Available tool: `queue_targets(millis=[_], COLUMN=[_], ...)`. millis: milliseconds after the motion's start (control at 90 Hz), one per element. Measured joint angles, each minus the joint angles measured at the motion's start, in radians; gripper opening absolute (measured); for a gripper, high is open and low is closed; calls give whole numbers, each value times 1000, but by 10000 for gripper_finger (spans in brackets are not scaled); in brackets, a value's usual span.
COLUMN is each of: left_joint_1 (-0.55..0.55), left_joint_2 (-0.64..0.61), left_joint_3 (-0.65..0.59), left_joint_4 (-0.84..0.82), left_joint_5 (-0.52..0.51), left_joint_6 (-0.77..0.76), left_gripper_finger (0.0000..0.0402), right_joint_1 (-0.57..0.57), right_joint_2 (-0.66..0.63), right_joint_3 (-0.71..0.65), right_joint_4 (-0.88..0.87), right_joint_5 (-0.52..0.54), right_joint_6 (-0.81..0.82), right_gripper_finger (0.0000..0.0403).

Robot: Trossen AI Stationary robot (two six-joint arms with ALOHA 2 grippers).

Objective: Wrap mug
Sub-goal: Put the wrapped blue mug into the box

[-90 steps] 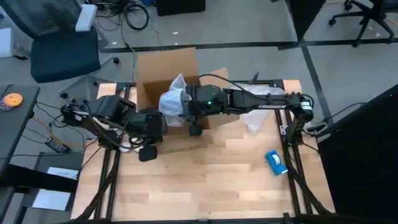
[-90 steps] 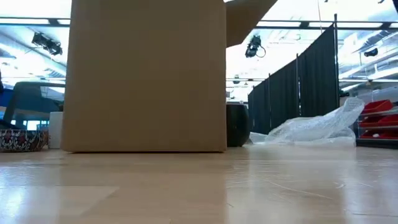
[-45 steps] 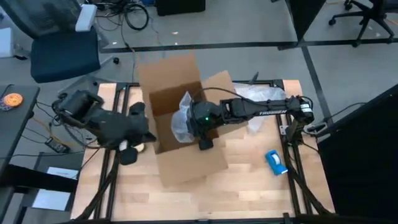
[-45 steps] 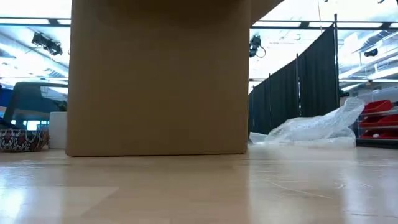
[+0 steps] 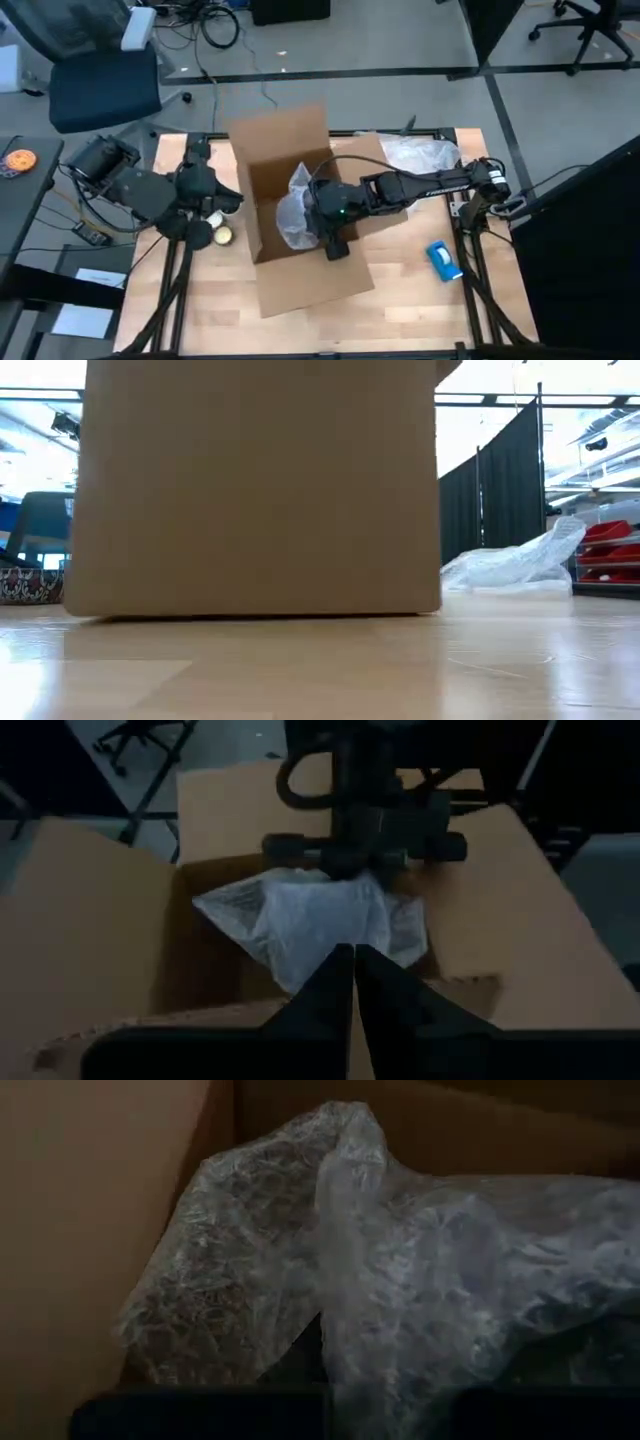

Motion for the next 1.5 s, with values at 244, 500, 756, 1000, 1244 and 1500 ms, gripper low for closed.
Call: queue_targets(millis=[244, 500, 756, 1000, 1244, 1500], left_joint_1=[0, 0, 0, 0, 0, 0], left_joint_2=[-2, -2, -1, -1, -1, 0], left_joint_3=[0, 0, 0, -1, -1, -1], left_joint_4=[0, 1, 1, 1, 1, 2], left_joint_5=[-9, -16, -23, -22, -22, -21], left_joint_6=[-2, -2, -2, -3, -3, -4], left_gripper_finger=[0, 0, 0, 0, 0, 0], right_joint_1=[38, 74, 126, 93, -32, -101], right_joint_2=[-30, -59, -68, -69, -38, 37], right_joint_3=[0, 3, 72, 127, 103, 66], right_joint_4=[-54, -244, -314, -178, -130, -132], right_joint_5=[0, -108, -112, -27, -41, -111], right_joint_6=[64, 263, 264, 101, 76, 96], right_gripper_finger=[3, 3, 3, 3, 3, 3])
